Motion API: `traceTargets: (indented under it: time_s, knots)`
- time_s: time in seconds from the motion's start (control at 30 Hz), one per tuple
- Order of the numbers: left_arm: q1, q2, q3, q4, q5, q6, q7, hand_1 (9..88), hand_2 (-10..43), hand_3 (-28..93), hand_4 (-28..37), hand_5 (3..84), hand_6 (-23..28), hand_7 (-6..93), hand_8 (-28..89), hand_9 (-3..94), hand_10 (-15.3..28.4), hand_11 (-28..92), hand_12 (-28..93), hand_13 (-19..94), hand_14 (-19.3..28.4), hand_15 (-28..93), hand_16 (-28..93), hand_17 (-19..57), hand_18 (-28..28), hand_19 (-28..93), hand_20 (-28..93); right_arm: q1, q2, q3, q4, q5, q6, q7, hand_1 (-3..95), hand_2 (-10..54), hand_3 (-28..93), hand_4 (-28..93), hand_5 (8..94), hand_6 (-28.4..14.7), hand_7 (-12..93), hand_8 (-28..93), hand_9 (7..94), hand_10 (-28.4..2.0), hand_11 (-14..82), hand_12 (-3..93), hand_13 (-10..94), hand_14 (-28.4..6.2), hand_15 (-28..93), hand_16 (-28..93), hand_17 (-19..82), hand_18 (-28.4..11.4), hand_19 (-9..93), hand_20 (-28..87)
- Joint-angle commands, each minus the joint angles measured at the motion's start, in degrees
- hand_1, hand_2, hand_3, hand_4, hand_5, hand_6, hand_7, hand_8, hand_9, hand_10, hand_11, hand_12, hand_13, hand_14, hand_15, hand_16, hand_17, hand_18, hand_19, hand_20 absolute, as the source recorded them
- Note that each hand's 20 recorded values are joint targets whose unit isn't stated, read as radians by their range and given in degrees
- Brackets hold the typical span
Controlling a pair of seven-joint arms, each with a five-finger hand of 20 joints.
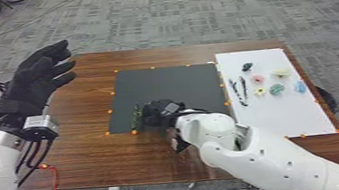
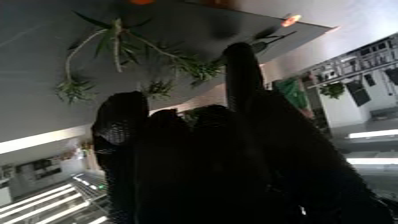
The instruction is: Arrange flowers
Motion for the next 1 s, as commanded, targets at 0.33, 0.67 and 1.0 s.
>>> traceTargets:
  time_s: [0.33,0.67,1.0]
  knots:
    - [0.42,-0.32,-0.51,-0.22,-0.21,-0.01,0.21,26.0,-4.4,68,-27.3,22.0,1.5,23.8,-11,16.5,9.3,22,19,8,12.7,44,-5,-10.4,18.7,39,10,2.69,-1.71,-1.58,3.1,-1.05,2.63,6.38,15.5,34.3,92,-12,58.4,3.1,15,-13,90.6,-8.1,75.2,38.6,84,-10.9,93,41,39,-22.2,88,42]
    - [0.38,-0.3,-0.44,-0.21,-0.11,0.05,0.2,26.1,-4.3,68,-27.3,21.9,1.5,23.8,-11,16.5,9.4,22,19,8,12.8,44,-5,-10.4,18.8,39,10,4.49,-1.69,-3.08,4.41,-0.31,5.43,9.64,15.3,34.2,92,-13,59.3,2.8,15,-13,90.9,-8.0,75.1,38.3,85,-10.8,93,41,39,-22.3,88,41]
    - [0.17,-0.31,-0.33,-0.08,-0.23,0.04,0.24,26.1,-4.3,68,-27.3,21.9,1.5,23.8,-11,16.5,9.4,22,19,8,12.7,44,-5,-10.4,18.8,39,10,5.02,-1.94,-3.81,4.72,0.49,7.92,11.03,15.2,33.0,91,-12,60.2,2.6,15,-13,91.1,-8.0,74.9,38.1,85,-10.4,93,40,40,-22.6,89,41]
